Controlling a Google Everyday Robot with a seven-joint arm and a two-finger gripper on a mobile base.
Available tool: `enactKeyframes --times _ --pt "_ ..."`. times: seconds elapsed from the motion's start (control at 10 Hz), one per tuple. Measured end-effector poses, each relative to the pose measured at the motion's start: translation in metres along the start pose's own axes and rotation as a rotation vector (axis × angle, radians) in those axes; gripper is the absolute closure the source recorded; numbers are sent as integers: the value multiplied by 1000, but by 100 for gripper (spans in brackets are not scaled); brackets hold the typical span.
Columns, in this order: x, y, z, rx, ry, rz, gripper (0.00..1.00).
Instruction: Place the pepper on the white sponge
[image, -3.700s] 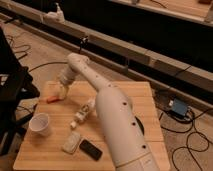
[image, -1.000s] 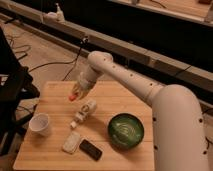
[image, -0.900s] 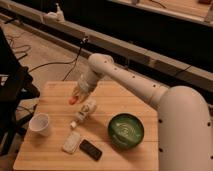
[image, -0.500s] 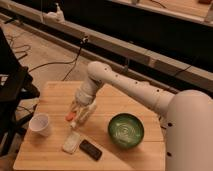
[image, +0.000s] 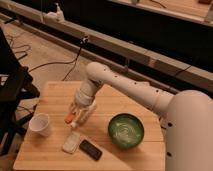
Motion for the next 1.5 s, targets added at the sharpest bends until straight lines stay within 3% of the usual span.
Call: enactKeyframes --times 0.2,0.5,0.8,1.0,1.1,1.3,1.5 --pt "-4 2 6 -14 16 -17 88" --pt "-29 14 45 -57 31 -74 88" --pt "-55 22 85 -63 -32 -76 85" --pt "-68 23 112 -45 -119 -45 64" --pt "-68 23 119 -38 -142 -33 55" --pt "-61 25 127 -28 -160 -9 37" --pt "-61 25 126 -26 -160 -9 34"
